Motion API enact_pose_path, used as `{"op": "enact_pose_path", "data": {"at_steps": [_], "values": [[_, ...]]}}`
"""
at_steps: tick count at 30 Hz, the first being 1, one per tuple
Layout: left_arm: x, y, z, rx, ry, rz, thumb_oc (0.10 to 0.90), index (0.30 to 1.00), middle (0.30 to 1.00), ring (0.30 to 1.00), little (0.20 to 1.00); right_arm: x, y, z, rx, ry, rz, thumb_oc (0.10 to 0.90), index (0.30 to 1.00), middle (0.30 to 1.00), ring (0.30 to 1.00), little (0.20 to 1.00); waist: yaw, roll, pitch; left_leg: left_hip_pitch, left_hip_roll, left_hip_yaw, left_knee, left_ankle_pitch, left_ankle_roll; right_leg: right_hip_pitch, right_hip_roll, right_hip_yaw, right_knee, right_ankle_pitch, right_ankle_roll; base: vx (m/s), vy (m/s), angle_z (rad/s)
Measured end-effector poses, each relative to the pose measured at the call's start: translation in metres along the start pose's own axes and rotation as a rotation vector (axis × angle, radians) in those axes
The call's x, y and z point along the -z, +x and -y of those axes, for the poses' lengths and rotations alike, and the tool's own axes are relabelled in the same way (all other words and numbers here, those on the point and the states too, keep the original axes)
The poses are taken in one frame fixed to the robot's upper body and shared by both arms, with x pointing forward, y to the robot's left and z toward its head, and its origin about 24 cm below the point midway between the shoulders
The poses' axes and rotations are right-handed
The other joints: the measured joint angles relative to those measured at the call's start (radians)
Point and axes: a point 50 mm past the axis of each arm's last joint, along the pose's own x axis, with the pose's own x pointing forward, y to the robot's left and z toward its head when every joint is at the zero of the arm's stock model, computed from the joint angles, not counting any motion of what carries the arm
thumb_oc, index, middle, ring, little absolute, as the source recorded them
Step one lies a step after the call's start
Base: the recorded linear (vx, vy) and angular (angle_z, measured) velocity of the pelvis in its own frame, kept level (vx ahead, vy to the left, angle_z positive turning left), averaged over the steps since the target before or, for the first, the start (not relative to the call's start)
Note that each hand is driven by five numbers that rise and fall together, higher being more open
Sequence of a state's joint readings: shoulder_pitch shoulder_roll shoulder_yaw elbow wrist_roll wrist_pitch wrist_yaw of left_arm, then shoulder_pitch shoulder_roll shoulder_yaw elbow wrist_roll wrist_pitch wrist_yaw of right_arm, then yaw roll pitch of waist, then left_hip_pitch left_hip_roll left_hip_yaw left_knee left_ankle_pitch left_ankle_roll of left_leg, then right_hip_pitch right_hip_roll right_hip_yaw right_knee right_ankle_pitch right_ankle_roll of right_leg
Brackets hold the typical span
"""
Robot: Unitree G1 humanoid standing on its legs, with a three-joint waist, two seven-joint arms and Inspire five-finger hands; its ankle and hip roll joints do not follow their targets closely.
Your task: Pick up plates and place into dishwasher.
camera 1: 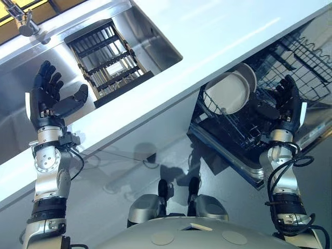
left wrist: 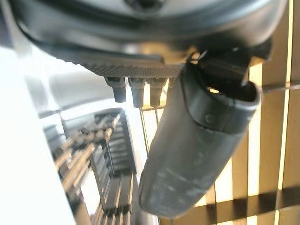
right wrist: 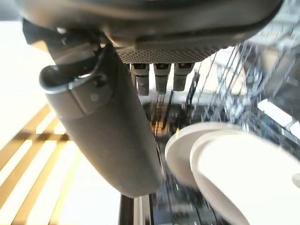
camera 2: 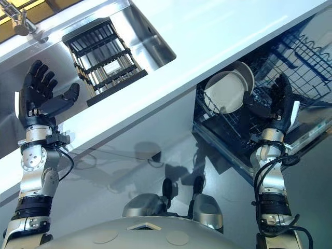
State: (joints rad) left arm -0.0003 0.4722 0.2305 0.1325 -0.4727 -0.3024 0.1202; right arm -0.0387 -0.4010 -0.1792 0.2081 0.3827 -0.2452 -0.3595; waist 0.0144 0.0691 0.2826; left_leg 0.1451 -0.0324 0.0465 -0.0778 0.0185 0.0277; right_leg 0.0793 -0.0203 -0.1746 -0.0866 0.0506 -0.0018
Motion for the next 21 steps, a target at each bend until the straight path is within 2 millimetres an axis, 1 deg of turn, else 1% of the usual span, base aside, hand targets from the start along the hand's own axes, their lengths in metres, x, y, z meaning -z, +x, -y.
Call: {"op": "enact_pose_path", "data": {"at_steps": [3,7,12,13,15,17,21], "values": [[0.002,0.000,0.000,0.000,0.002,-0.015,0.800,0.900,0.900,0.900,0.900,0.010,0.000,0.009,0.052,0.027,-0.054,0.800,0.900,0.900,0.900,0.900,-0.023,0.000,-0.003,0.003,0.001,0.004,0.000,0.000,0.000,0.001,0.001,0.002,0.000,0.001,-0.001,0.01,-0.062,-0.08],[0.005,0.000,0.001,0.004,0.003,-0.031,0.800,0.900,0.900,0.900,0.900,0.030,-0.007,0.017,0.120,0.052,-0.124,0.800,0.900,0.900,0.900,0.900,-0.039,0.006,-0.007,0.005,0.004,0.010,0.002,-0.001,-0.001,0.001,0.003,0.004,0.001,0.000,0.000,0.02,-0.020,-0.04],[0.020,-0.002,0.005,0.013,0.008,-0.095,0.800,0.900,0.900,0.900,0.900,0.053,-0.015,0.032,0.199,0.088,-0.229,0.800,0.900,0.900,0.900,0.900,-0.039,0.042,-0.030,0.003,0.004,0.017,0.013,-0.004,-0.006,0.002,-0.001,0.002,0.001,0.000,0.000,0.02,0.008,-0.03],[0.021,-0.002,0.006,0.015,0.007,-0.101,0.800,0.900,0.900,0.900,0.900,0.056,-0.016,0.034,0.209,0.093,-0.243,0.800,0.900,0.900,0.900,0.900,-0.038,0.045,-0.032,0.001,0.003,0.017,0.018,-0.005,-0.008,0.003,-0.002,0.001,0.001,0.000,0.000,0.00,0.000,0.00],[0.026,-0.004,0.010,0.031,0.005,-0.121,0.800,0.900,0.900,0.900,0.900,0.065,-0.020,0.040,0.240,0.096,-0.289,0.800,0.900,0.900,0.900,0.900,-0.036,0.063,-0.038,0.000,0.003,0.015,0.023,-0.006,-0.009,0.005,-0.004,0.000,0.001,0.000,-0.001,0.01,0.013,0.02],[0.029,-0.006,0.016,0.060,0.003,-0.134,0.800,0.900,0.900,0.900,0.900,0.073,-0.023,0.046,0.269,0.102,-0.328,0.800,0.900,0.900,0.900,0.900,-0.037,0.081,-0.033,-0.006,-0.002,0.001,0.038,-0.007,-0.011,0.011,-0.009,-0.006,0.001,-0.003,-0.005,0.02,0.031,0.11],[0.033,-0.008,0.025,0.110,-0.001,-0.157,0.800,0.900,0.900,0.900,0.900,0.078,-0.025,0.053,0.275,0.113,-0.355,0.800,0.900,0.900,0.900,0.900,-0.040,0.121,-0.030,-0.017,-0.003,-0.014,0.041,-0.010,-0.015,0.010,-0.012,-0.028,0.002,-0.003,-0.005,0.01,0.024,0.15]]}}
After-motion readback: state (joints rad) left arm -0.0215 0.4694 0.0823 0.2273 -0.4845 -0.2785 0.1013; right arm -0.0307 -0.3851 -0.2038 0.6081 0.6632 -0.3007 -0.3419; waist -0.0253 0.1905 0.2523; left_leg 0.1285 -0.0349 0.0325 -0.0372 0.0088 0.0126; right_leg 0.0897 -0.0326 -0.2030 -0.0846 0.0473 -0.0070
